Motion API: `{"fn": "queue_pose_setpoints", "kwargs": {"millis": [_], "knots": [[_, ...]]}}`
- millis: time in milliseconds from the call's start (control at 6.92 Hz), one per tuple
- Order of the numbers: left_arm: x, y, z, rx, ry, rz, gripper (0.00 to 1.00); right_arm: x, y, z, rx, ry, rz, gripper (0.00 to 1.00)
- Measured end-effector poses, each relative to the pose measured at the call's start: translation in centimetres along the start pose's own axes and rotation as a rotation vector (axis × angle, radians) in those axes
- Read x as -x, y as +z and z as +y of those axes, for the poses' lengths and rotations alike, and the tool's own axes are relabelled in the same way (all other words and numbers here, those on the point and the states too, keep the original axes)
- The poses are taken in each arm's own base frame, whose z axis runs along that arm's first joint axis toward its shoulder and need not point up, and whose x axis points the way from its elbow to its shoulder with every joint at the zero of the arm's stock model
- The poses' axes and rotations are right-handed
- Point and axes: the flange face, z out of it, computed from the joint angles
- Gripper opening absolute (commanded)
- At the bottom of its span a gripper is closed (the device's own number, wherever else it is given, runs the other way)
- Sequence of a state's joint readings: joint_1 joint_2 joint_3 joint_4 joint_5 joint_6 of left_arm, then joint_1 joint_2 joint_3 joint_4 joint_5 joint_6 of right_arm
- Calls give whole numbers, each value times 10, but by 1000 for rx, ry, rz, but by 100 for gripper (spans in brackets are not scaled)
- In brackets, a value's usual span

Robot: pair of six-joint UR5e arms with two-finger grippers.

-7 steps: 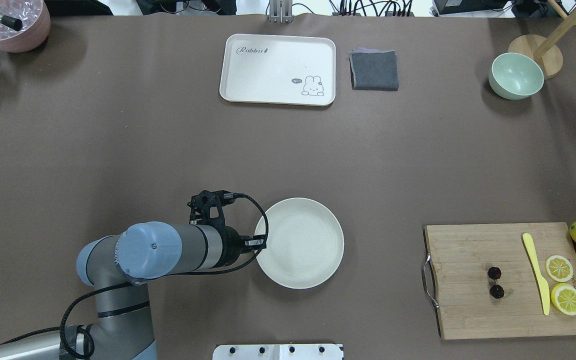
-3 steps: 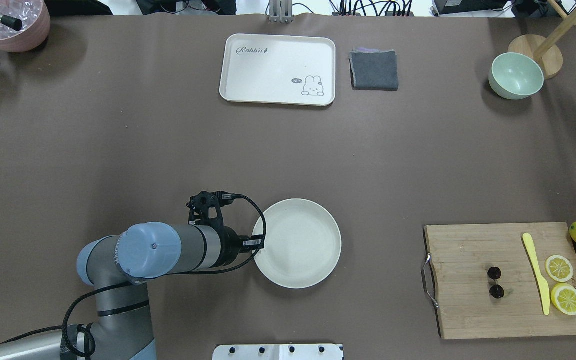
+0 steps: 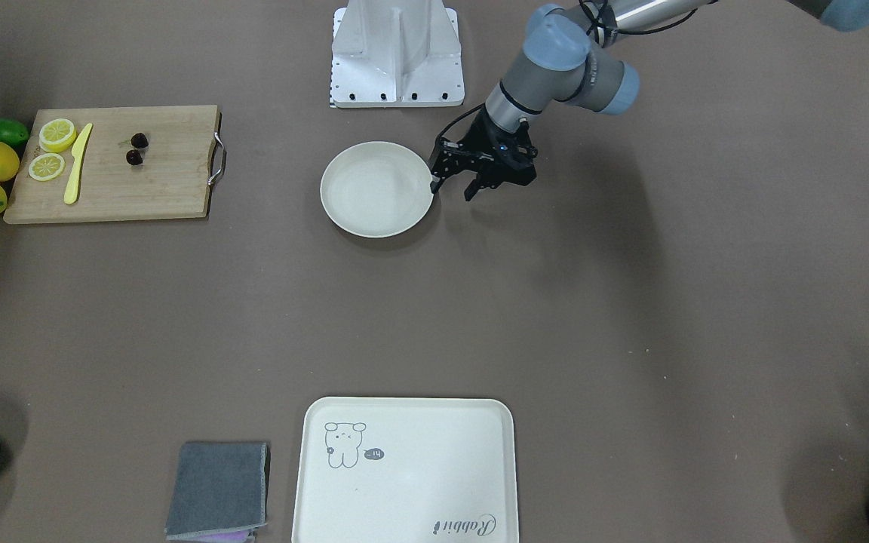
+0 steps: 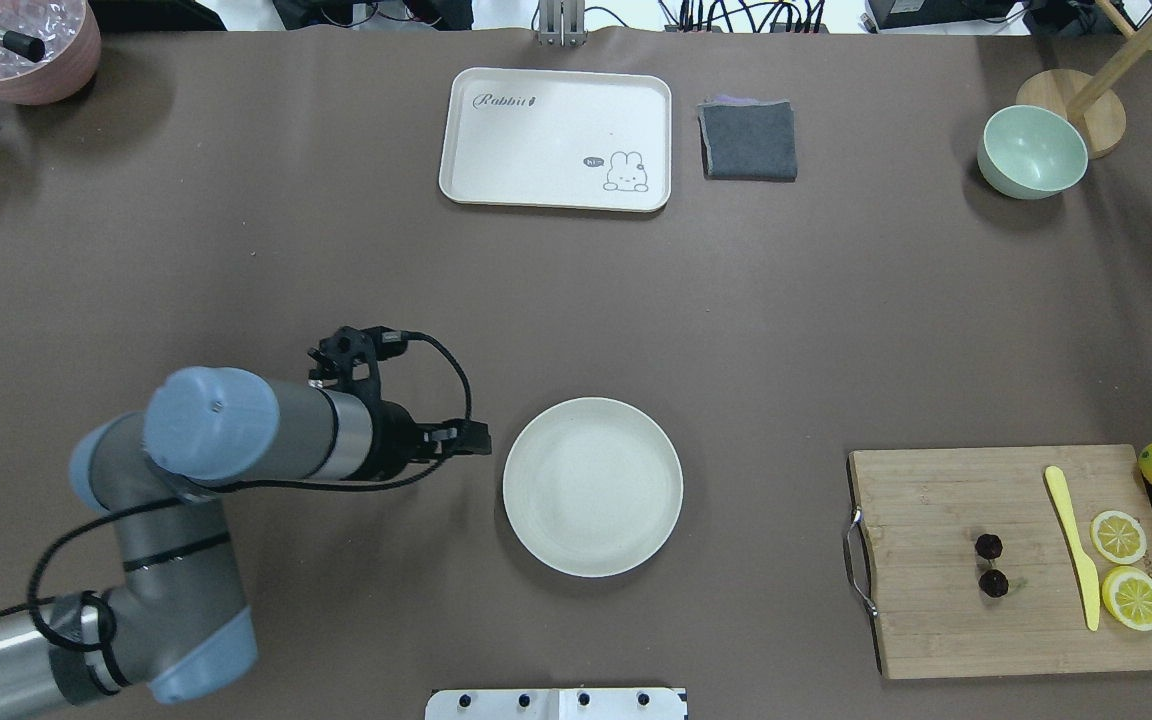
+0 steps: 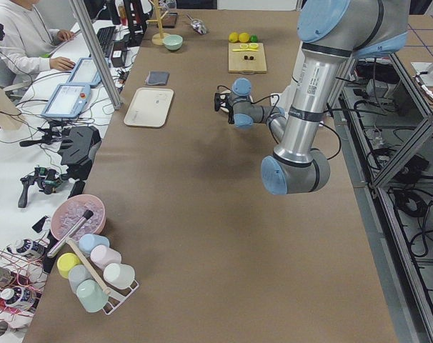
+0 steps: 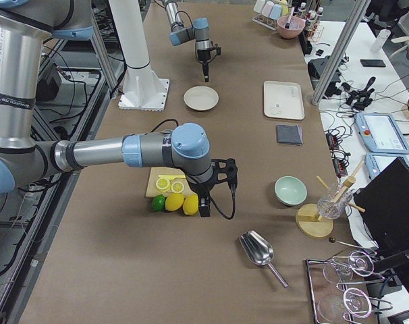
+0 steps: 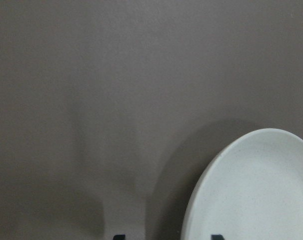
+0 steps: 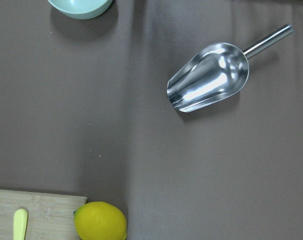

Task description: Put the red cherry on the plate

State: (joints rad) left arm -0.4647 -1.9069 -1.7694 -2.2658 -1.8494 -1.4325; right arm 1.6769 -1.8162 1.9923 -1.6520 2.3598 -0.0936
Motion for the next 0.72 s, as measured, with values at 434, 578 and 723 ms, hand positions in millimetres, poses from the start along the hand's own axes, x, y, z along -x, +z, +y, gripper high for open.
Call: {"fn": "queue_pose_setpoints", "kwargs": {"millis": [434,578,723], "knots": [[73,-112,-82,24,51,-50,98,1,-1,-1,-2,-1,0,100],[116,-161,-107,36,81,-59,98,1,-1,-2,-3,-2,0,100],[165,-206,-122,38,113,-75,98,1,-1,-3,-4,-3,1,100]]}}
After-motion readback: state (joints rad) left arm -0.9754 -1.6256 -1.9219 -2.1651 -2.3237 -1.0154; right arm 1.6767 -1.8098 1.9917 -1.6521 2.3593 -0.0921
